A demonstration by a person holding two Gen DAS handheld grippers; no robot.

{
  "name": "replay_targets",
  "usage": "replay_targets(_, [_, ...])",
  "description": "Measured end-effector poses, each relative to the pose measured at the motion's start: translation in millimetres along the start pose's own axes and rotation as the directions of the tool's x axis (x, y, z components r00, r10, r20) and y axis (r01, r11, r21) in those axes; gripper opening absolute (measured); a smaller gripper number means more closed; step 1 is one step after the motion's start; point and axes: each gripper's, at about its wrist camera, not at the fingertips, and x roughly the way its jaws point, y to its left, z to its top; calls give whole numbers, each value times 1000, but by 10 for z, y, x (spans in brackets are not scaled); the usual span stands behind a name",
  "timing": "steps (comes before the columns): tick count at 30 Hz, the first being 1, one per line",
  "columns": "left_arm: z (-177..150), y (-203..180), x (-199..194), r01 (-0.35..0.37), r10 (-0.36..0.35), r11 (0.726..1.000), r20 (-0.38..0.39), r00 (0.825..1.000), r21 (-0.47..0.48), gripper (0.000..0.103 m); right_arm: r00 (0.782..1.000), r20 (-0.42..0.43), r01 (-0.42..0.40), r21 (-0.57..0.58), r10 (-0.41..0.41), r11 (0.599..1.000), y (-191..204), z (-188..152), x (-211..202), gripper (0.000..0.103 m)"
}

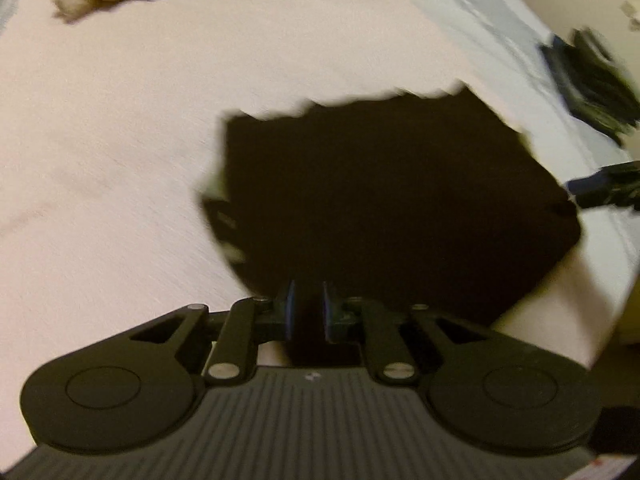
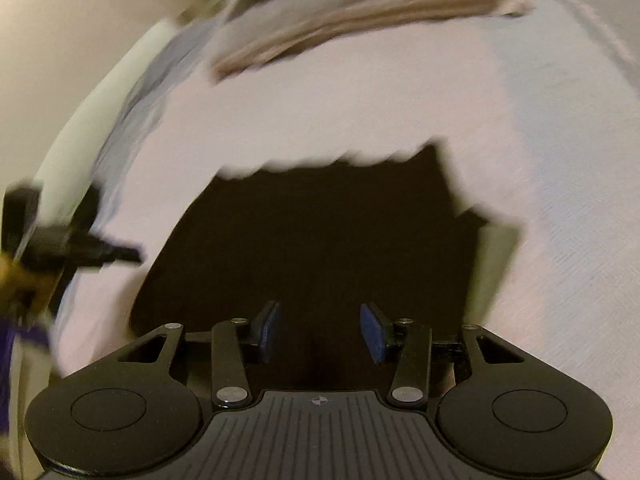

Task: Fold large clothes
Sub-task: 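Lay the folded hem down and open both grippers above the sweater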

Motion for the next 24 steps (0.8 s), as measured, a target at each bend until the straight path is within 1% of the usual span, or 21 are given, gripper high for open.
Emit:
replay_targets(1, [-88, -90, 31, 16, -16, 1000, -13, 1000, 12, 9, 1000, -28, -4, -27, 3, 1000, 62, -102, 73, 43])
replay_targets(3, [-289, -238, 159, 21, -19, 999, -59, 998, 36, 11, 997, -73, 9, -36, -12, 999, 58, -286, 197, 43])
replay_targets(4, [-374, -268, 237, 15, -11, 999, -78, 997, 42, 11, 996, -81, 31, -27, -33, 999, -4, -362, 241, 43])
replay_targets(6, [-517, -252, 374, -14, 19, 999, -113, 993, 42, 11, 989, -92, 113, -2, -113, 994, -184, -454, 269, 43])
replay_targets(8, [-589, -205, 388, -34, 37, 999, -103, 994, 32, 9, 981, -87, 178, 21, -176, 984, -337, -491, 181, 43])
replay_targets(10, [-614, -229, 302, -51, 55, 997, -78, 995, 51, 8, 966, -90, 241, -11, -241, 970, -373, -489, 74, 43])
replay_targets(12, [-654, -313, 201, -73, 80, 990, -52, 995, 117, 9, 955, -91, 273, -89, -281, 958, -316, -499, -47, 43])
replay_targets(13, [-687, -377, 149, -90, 97, 982, -32, 995, 165, 12, 950, -83, 290, -139, -303, 947, -241, -511, -88, 43])
replay_targets(14, [-724, -443, 100, -108, 112, 970, -9, 994, 218, 19, 942, -68, 308, -205, -328, 929, -122, -536, -106, 43])
replay_targets(16, [-806, -585, 24, -130, 123, 934, 42, 992, 333, 29, 929, -42, 335, -335, -369, 881, 83, -627, -71, 43])
replay_targets(17, [-862, -674, 4, -139, 122, 903, 68, 990, 407, 30, 919, -16, 354, -407, -395, 842, 224, -692, -19, 43])
replay_targets(18, [-906, -738, 15, -142, 117, 877, 83, 990, 460, 30, 908, 15, 374, -476, -418, 796, 353, -772, 40, 44])
replay_targets(19, [-960, -817, 21, -143, 108, 842, 98, 989, 519, 33, 898, 47, 393, -535, -438, 747, 468, -860, 105, 44])
replay_targets(20, [-1011, -876, 47, -145, 99, 808, 111, 989, 570, 33, 882, 82, 417, -591, -463, 690, 588, -946, 201, 44])
replay_targets(22, [-1130, -974, 131, -137, 77, 738, 120, 990, 660, 36, 856, 135, 450, -669, -499, 592, 710, -1140, 321, 44])
replay_targets(23, [-1201, -1023, 189, -154, 82, 690, 134, 988, 707, 39, 844, 160, 463, -697, -511, 547, 766, -1214, 409, 44])
replay_targets(24, [-1259, -1062, 248, -172, 93, 645, 147, 985, 744, 39, 833, 181, 473, -724, -523, 503, 817, -1283, 516, 44])
